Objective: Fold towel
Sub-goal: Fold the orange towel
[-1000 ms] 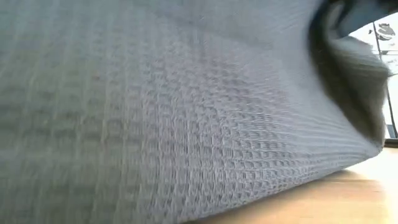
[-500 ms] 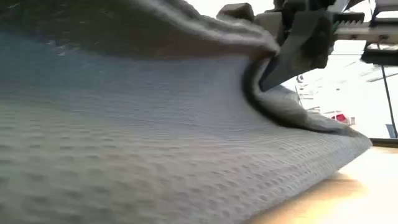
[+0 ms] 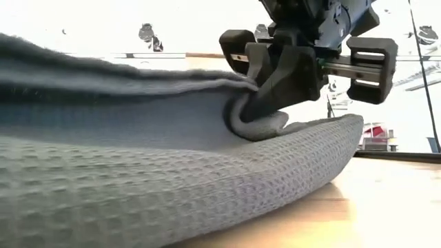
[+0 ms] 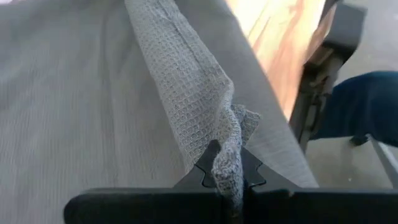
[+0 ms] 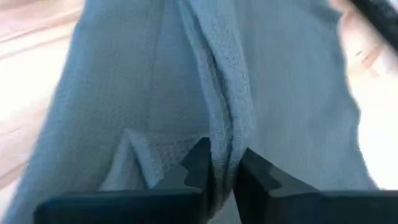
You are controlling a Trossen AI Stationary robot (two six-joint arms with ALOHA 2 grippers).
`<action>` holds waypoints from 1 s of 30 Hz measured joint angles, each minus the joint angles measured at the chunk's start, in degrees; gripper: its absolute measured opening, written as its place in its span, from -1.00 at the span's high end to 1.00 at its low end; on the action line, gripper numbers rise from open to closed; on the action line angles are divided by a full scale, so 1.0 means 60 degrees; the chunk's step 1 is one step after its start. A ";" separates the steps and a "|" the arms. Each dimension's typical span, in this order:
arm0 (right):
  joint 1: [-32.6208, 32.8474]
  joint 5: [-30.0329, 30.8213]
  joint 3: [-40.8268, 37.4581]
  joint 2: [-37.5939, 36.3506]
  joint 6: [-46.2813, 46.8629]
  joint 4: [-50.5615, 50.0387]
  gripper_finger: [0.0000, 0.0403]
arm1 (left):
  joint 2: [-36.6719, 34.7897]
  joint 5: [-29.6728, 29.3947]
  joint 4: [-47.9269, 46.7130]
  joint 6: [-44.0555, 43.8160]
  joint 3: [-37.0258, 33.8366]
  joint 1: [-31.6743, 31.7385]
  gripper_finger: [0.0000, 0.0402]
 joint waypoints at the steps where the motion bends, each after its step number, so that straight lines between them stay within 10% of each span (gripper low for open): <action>1: -0.0042 -0.0001 0.0000 0.0016 -0.0002 0.0072 0.78 | 0.0000 0.0080 -0.0078 -0.0082 0.0000 0.0004 1.00; 16: -0.0234 0.1802 0.0007 0.0066 -0.0056 -0.0451 0.17 | -0.0007 0.0345 -0.1038 -0.1145 0.0000 0.0004 0.30; 30: 0.0475 0.2429 0.0007 -0.0427 0.0795 -0.1991 0.21 | -0.0009 0.3200 -0.2668 -0.2632 0.0000 -0.0067 0.26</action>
